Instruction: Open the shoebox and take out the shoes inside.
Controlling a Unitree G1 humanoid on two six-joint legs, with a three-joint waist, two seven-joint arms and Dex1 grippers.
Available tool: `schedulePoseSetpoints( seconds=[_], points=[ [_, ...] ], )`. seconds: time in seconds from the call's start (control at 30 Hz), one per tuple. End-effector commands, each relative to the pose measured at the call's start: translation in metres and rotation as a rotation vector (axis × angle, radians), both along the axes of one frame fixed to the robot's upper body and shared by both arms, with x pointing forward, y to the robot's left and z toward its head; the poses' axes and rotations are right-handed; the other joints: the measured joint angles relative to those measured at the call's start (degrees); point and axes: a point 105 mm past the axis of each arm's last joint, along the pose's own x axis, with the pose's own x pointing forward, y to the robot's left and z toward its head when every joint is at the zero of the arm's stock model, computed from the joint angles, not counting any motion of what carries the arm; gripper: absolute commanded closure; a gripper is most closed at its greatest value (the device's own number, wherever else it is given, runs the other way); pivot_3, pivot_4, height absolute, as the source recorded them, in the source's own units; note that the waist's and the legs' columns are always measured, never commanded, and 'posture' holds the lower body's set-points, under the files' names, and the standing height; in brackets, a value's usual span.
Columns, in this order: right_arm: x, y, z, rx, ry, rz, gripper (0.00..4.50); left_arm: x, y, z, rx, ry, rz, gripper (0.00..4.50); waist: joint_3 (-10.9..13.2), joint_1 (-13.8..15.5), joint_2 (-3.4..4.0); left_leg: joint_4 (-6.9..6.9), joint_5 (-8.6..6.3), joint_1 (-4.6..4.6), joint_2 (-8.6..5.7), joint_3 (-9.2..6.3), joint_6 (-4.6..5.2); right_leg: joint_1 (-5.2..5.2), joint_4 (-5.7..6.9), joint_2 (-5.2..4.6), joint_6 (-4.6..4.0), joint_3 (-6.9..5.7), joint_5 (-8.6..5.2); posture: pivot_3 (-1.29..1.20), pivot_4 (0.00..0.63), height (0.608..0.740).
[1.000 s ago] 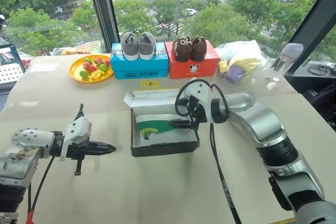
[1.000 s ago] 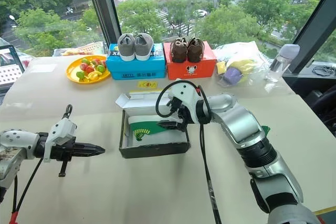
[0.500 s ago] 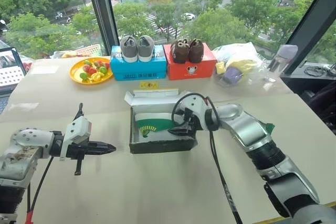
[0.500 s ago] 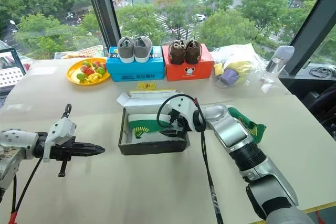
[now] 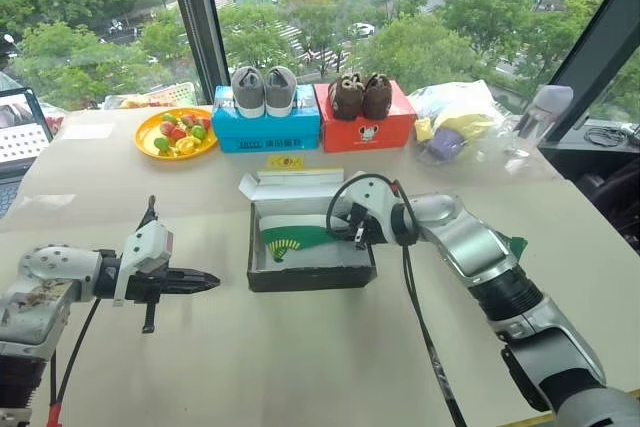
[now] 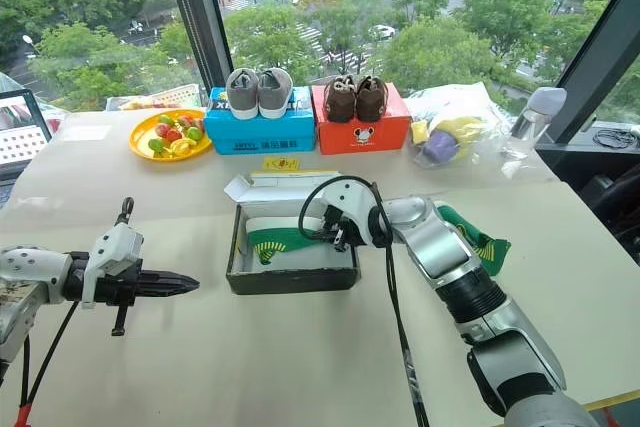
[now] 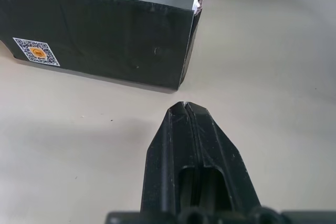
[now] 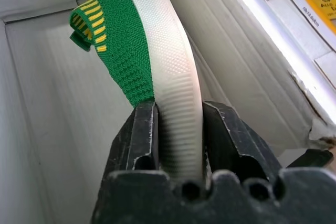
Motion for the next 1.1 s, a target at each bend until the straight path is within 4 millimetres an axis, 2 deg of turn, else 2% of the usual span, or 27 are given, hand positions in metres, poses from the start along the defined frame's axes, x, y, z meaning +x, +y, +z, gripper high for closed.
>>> schedulePoseSetpoints(
  seconds=[0.03, 0.2, 0.27, 0.57, 0.6, 0.7, 0.8, 0.9, 1.0, 1.1],
  points=[
    [-0.01, 0.01, 0.047, 0.056, -0.116, 0.059, 3.1, 0.0, -0.002, 0.011, 0.003, -0.041, -0.014, 4.5, 0.0, -0.1, 0.01, -0.01, 0.0, -0.05, 0.0, 0.02, 0.0, -0.07, 0.0, 0.0, 0.0, 0.01, 0.0, 0.0, 0.15, 0.731],
    [-0.025, 0.011, 0.099, 0.078, -0.239, 0.105, 3.1, 0.0, -0.002, 0.011, 0.006, -0.041, -0.014, 4.5, 0.0, -0.2, 0.06, -0.01, 0.03, -0.3, 0.01, 0.03, -0.05, -0.37, 0.06, 0.03, -0.01, -0.01, 0.01, 0.0, 0.15, 0.731],
    [-0.031, 0.01, 0.113, 0.082, -0.277, 0.118, 3.1, 0.0, -0.002, 0.011, 0.007, -0.041, -0.015, 4.5, 0.0, -0.1, 0.06, -0.02, 0.03, -0.32, 0.01, 0.01, -0.04, -0.38, 0.03, 0.02, -0.01, -0.04, 0.01, 0.0, 0.15, 0.731],
    [-0.029, -0.004, 0.136, 0.154, -0.321, 0.018, 3.1, 0.001, -0.002, 0.012, 0.01, -0.044, -0.018, 4.5, 0.0, 0.0, 0.05, 0.0, 0.0, -0.34, -0.01, 0.04, -0.01, -0.36, 0.0, -0.01, -0.01, -0.03, 0.01, 0.0, 0.15, 0.731],
    [-0.027, -0.01, 0.14, 0.187, -0.31, -0.018, 3.1, 0.001, -0.002, 0.012, 0.011, -0.044, -0.019, 4.5, 0.0, 0.0, 0.04, 0.0, 0.01, -0.34, 0.0, 0.04, -0.01, -0.36, 0.0, -0.01, -0.01, -0.03, 0.01, 0.0, 0.15, 0.731],
    [-0.025, -0.045, 0.151, 0.329, -0.21, -0.187, 3.1, 0.001, -0.002, 0.011, 0.014, -0.04, -0.024, 4.5, 0.0, 0.2, 0.04, 0.0, 0.01, -0.38, 0.0, 0.02, -0.02, -0.36, 0.0, -0.01, -0.01, -0.06, 0.01, 0.0, 0.15, 0.731],
    [-0.03, -0.078, 0.15, 0.461, -0.068, -0.329, 3.1, 0.001, -0.003, 0.009, 0.012, -0.035, -0.028, 4.5, 0.0, 0.4, 0.04, 0.0, 0.01, -0.47, -0.01, -0.01, -0.02, -0.36, -0.09, -0.03, 0.0, -0.08, 0.02, 0.0, 0.15, 0.731],
    [-0.042, -0.103, 0.139, 0.569, 0.073, -0.422, 3.1, 0.001, -0.005, 0.007, 0.01, -0.027, -0.042, 4.5, 0.0, 0.5, 0.04, 0.0, -0.01, -0.51, -0.01, -0.02, 0.01, -0.36, -0.14, -0.04, 0.02, -0.09, 0.03, 0.0, 0.15, 0.731],
    [-0.041, -0.125, 0.115, 0.667, 0.174, -0.534, 3.1, 0.002, -0.007, 0.005, 0.006, -0.022, -0.051, 4.5, 0.0, 0.4, 0.04, -0.02, -0.04, -0.5, 0.0, -0.04, 0.06, -0.36, -0.13, -0.02, 0.02, -0.08, 0.03, 0.0, 0.15, 0.731],
    [-0.038, -0.149, 0.08, 0.791, 0.276, -0.699, 3.1, 0.003, -0.008, 0.004, 0.003, -0.018, -0.061, 4.5, 0.0, 0.1, 0.03, -0.04, -0.04, -0.46, -0.01, -0.03, 0.06, -0.35, -0.11, -0.02, 0.02, -0.02, 0.03, 0.0, 0.15, 0.731]
  ],
)
